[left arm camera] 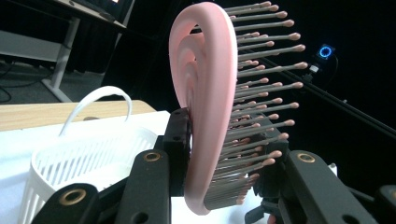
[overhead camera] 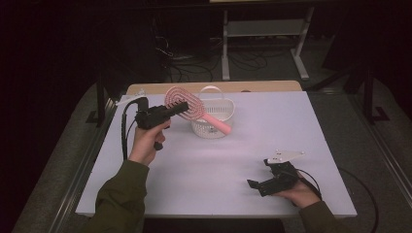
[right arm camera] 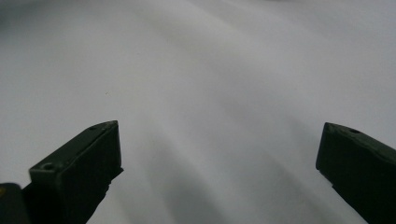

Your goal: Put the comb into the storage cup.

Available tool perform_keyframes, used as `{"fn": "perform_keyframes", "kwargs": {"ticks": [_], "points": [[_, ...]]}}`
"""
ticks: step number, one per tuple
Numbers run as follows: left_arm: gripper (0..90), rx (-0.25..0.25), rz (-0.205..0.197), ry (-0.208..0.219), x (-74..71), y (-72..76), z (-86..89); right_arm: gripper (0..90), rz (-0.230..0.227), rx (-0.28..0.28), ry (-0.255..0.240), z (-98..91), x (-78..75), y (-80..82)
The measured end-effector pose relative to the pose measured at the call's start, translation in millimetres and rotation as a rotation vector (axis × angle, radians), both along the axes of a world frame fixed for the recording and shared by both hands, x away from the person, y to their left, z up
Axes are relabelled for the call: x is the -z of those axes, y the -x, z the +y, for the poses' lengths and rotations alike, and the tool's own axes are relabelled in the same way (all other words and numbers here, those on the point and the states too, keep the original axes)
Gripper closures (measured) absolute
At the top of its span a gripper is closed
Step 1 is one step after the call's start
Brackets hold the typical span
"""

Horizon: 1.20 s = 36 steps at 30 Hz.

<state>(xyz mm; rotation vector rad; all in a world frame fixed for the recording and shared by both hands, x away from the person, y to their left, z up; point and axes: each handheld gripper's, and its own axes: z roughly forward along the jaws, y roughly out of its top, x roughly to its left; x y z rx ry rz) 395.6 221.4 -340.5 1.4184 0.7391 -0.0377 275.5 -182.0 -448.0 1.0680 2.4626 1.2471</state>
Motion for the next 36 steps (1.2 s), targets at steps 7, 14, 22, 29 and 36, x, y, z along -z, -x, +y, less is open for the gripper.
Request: {"fn": "perform_keyframes", "kwargs": {"ticks": [7, 14, 22, 29, 36], "points": [[64.6, -0.006, 0.005, 0.005, -2.2, -6.9, 1.3, 0.0, 0.001, 0.0, 0.001, -0.1, 0.0, 0.1], [64.6, -0.015, 0.005, 0.013, -9.4, -13.6, 4.6, 0.0, 0.001, 0.0, 0.002, -0.1, 0.2, 0.1], [64.5, -0.027, -0.007, 0.008, -16.8, -20.4, 5.5, 0.0, 0.004, -0.001, 0.002, -0.1, 0.4, 0.3], [64.5, -0.048, -0.016, 0.008, -20.4, -27.5, 6.0, 0.0, 0.003, -0.006, 0.004, 0.2, 0.7, 0.3], [64.5, -0.07, -0.016, -0.006, -19.8, -33.7, 2.5, 0.0, 0.002, -0.007, 0.004, 0.3, 0.7, 0.4]]}}
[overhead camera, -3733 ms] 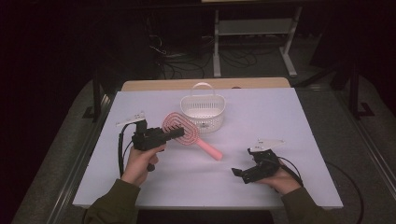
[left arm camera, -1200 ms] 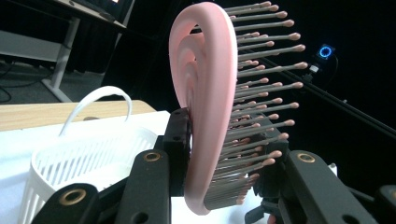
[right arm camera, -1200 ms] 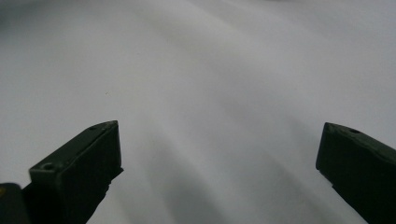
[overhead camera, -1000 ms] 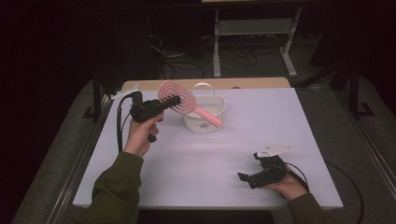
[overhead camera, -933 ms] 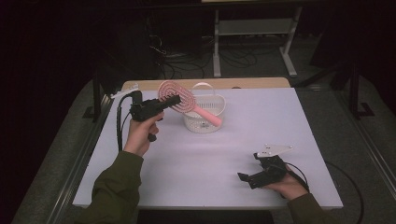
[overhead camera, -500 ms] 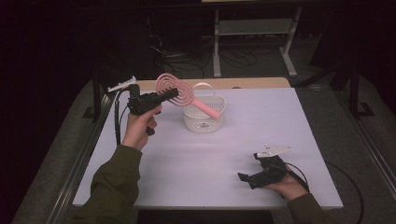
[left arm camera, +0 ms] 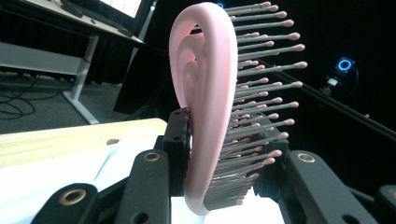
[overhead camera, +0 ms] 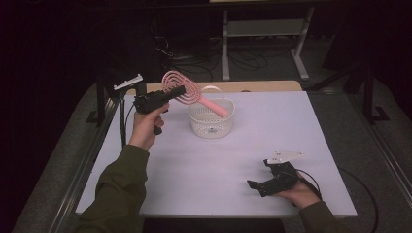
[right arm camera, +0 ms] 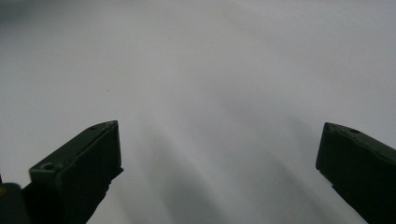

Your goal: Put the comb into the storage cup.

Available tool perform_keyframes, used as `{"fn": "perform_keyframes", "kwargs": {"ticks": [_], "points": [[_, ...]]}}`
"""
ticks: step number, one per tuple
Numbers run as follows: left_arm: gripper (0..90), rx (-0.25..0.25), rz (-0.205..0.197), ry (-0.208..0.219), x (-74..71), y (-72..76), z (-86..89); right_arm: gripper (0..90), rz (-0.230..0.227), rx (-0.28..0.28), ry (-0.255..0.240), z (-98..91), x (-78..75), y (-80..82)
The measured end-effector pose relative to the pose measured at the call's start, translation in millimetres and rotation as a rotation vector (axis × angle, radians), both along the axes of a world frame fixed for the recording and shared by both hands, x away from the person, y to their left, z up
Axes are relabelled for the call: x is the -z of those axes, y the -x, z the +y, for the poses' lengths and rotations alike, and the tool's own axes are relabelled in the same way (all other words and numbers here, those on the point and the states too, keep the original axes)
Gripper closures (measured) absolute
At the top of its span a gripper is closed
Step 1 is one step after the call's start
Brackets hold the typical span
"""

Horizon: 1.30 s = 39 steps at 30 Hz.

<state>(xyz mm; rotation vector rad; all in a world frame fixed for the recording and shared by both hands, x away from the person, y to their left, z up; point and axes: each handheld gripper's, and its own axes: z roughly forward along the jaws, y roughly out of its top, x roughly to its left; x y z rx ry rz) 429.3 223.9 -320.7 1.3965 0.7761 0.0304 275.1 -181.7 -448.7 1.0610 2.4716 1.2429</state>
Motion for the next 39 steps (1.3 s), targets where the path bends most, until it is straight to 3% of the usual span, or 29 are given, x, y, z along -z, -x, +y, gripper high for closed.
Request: {"fn": "perform_keyframes", "kwargs": {"ticks": [16, 39], "points": [[64.5, -0.094, 0.026, -0.042, 13.8, -12.8, -12.5, 0.0, 0.0, -0.001, -0.002, -0.5, -0.2, 0.2], [64.5, -0.119, 0.053, -0.134, 35.1, -21.1, -37.7, 0.0, -0.008, -0.004, -0.002, -1.3, -1.1, 0.6]]}}
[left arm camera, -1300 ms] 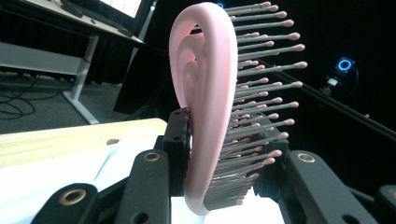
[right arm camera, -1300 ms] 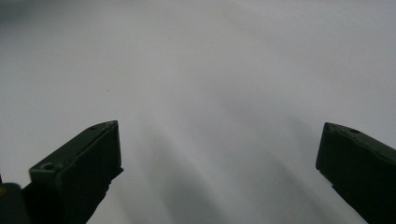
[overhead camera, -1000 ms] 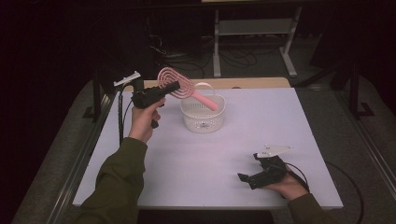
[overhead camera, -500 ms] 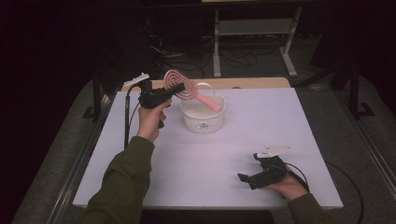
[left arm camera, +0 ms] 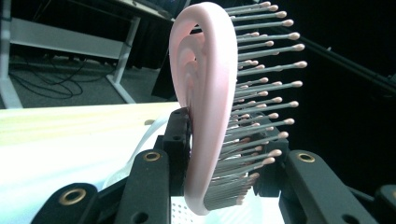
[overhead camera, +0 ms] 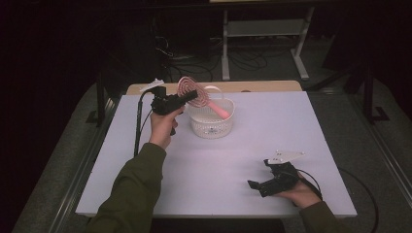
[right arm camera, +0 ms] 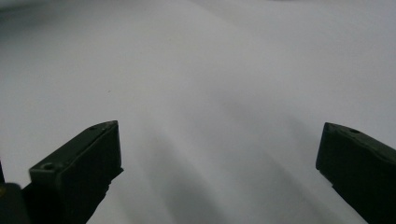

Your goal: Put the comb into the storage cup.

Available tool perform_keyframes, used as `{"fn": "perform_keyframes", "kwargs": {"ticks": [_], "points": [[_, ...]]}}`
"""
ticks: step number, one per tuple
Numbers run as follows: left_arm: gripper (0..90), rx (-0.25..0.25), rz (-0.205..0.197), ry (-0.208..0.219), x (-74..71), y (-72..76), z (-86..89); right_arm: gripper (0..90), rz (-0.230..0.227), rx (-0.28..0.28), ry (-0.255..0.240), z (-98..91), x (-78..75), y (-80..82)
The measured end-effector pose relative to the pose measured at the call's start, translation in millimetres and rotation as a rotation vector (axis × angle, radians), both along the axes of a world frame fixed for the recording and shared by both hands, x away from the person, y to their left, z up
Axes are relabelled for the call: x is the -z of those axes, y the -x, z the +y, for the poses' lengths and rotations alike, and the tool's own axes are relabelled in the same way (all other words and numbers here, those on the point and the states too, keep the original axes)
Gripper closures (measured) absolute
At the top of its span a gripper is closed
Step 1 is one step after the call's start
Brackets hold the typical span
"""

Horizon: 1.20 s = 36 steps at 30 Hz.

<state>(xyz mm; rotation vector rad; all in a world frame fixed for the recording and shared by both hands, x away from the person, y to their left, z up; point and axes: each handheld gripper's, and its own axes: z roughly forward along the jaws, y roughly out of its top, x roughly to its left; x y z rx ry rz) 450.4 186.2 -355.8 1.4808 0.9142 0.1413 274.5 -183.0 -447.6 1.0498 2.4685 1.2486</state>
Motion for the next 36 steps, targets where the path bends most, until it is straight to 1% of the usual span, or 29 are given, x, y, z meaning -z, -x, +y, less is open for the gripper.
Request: {"fn": "perform_keyframes", "kwargs": {"ticks": [7, 17, 22, 27, 29, 31, 36], "points": [[64.5, 0.001, 0.018, -0.007, 7.5, -1.0, -5.0, 0.0, 0.001, 0.0, -0.001, 0.4, 0.0, 0.2], [64.5, 0.0, 0.034, -0.037, 17.3, -1.0, -13.9, 0.0, 0.001, -0.001, -0.001, -0.2, -0.3, 0.4], [64.5, -0.006, 0.037, -0.033, 20.1, -1.2, -13.3, 0.0, 0.001, -0.001, -0.002, -0.2, -0.4, 0.3], [64.4, -0.007, 0.036, -0.074, 22.2, -0.6, -15.7, 0.1, 0.002, -0.001, -0.001, 0.3, -0.1, 0.3], [64.4, -0.004, 0.035, -0.078, 23.9, -0.2, -17.2, 0.0, 0.001, -0.001, -0.001, 0.2, -0.3, 0.3], [64.4, -0.006, 0.034, -0.07, 25.2, 0.2, -17.6, 0.0, 0.0, -0.002, 0.001, -0.1, -0.2, 0.1], [64.3, -0.006, 0.039, -0.07, 26.4, 0.3, -15.7, 0.0, 0.0, -0.001, 0.0, -0.2, -0.2, 0.2]]}}
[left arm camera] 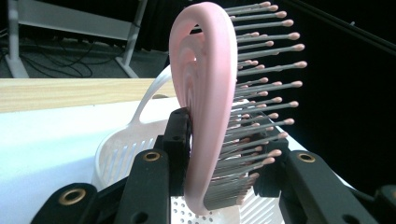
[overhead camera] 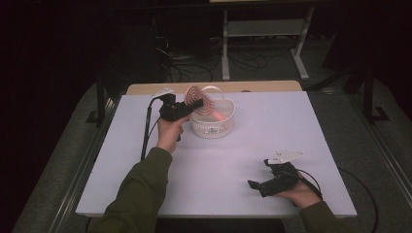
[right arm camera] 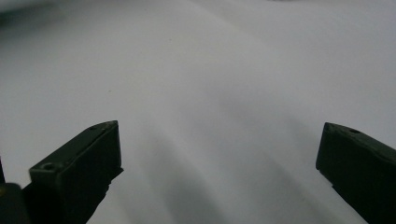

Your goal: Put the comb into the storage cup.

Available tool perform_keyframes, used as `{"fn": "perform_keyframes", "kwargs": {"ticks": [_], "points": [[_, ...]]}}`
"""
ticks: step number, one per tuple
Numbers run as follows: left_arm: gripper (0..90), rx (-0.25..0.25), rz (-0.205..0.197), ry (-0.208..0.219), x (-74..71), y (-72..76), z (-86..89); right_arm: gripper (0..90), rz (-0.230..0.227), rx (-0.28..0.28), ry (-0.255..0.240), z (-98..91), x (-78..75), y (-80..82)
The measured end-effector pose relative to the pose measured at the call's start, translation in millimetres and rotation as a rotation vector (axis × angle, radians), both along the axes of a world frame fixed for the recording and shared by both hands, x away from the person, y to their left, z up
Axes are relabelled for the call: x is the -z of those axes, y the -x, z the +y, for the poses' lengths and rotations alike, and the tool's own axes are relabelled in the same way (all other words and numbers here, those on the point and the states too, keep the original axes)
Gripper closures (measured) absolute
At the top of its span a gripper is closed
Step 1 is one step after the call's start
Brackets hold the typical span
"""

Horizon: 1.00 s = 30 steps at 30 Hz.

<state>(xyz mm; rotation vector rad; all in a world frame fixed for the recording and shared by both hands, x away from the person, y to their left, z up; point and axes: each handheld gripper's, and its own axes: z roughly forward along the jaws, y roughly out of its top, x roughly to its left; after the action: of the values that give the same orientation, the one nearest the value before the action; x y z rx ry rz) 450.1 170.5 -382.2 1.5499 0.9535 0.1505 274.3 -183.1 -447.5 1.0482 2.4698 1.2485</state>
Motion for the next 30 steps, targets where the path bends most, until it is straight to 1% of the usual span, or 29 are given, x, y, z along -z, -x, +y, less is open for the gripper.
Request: {"fn": "perform_keyframes", "kwargs": {"ticks": [9, 11, 18, 23, 30], "points": [[63.4, 0.004, -0.003, -0.015, 2.4, 0.4, 4.2, 0.0, 0.0, 0.0, 0.002, 0.3, 0.1, 0.2], [63.2, 0.001, 0.001, -0.019, 3.8, 0.5, 6.5, 0.0, 0.0, 0.0, 0.002, 0.3, 0.2, 0.1], [62.2, -0.01, 0.02, -0.009, 9.3, -0.5, 13.7, 0.0, 0.0, 0.0, 0.002, 0.6, 0.4, 0.1], [62.0, -0.007, 0.019, -0.01, 10.2, -0.6, 15.2, 0.0, 0.001, 0.001, 0.002, 0.6, 0.5, 0.1], [60.8, -0.011, 0.006, -0.03, 10.2, -0.5, 15.3, 0.0, 0.0, 0.0, 0.003, 0.3, 0.3, 0.3]]}}
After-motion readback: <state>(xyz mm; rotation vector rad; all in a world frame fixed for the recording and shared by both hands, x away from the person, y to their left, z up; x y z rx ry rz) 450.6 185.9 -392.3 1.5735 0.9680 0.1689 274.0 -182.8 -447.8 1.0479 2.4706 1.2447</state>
